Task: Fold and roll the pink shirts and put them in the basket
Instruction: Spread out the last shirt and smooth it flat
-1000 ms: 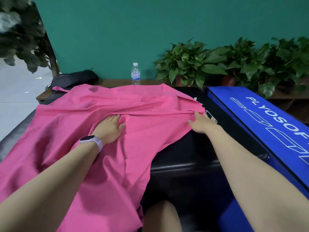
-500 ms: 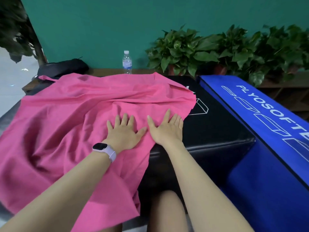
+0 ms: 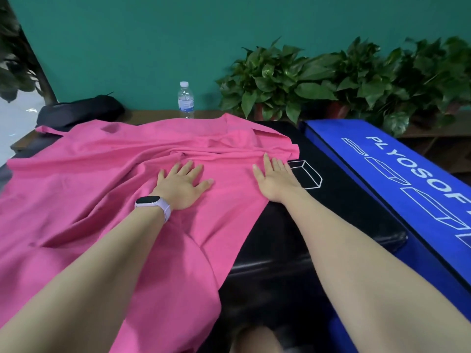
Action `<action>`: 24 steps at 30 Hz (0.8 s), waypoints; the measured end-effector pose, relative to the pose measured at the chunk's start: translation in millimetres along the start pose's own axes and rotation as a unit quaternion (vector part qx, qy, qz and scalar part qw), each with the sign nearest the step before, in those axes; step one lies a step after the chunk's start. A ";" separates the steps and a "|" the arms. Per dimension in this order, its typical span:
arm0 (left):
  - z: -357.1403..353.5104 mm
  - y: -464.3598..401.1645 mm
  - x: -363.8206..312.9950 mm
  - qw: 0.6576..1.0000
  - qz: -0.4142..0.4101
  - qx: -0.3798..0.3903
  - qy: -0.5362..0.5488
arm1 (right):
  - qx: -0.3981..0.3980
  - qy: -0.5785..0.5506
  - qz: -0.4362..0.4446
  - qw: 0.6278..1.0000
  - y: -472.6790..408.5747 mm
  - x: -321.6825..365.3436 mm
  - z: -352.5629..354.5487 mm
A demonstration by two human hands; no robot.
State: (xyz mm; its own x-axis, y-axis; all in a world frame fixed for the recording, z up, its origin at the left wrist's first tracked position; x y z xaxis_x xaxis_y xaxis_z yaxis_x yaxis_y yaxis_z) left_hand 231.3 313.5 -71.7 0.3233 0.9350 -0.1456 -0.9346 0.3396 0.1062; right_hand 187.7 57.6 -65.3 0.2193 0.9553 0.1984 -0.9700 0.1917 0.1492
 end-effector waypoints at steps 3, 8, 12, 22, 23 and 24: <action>0.2 -25.5 -0.2 1.000 -0.002 -0.007 0.001 | 0.006 0.018 0.022 1.000 -28.2 -4.1 3.3; 5.1 -72.1 3.2 1.000 -0.013 -0.015 0.000 | 0.014 0.045 0.028 0.998 -77.7 -5.8 8.0; 9.8 -103.5 5.4 1.000 -0.019 -0.018 0.003 | 0.012 0.051 0.045 0.998 -111.7 -6.5 12.6; 47.1 -53.1 -10.9 0.982 0.023 -0.185 -0.030 | 0.026 0.215 -0.064 0.974 -83.1 48.1 27.8; 43.0 -46.6 -14.9 0.986 0.028 -0.156 -0.046 | 0.039 0.186 -0.058 0.980 -68.4 66.2 20.3; 39.4 -39.9 -18.9 0.990 0.020 -0.131 -0.057 | 0.043 0.148 -0.042 0.987 -53.6 83.9 12.0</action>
State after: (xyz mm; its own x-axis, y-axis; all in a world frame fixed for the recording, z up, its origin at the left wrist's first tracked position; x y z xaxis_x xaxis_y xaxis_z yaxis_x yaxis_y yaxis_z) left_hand 268.3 286.2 -34.4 0.2850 0.9579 -0.0337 -0.9488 0.2769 -0.1518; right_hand 259.3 124.8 -45.0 0.2468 0.9629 -0.1090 -0.9342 0.2663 0.2375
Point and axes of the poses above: each hand's wrist, its own y-axis away from the middle knuckle, its own z-axis out of the back of the hand, x = y × z, the point moved 7 cm from there along -y, towards the middle knuckle, and after that the axes turned 4 degrees about x, right-handed, at the moved point
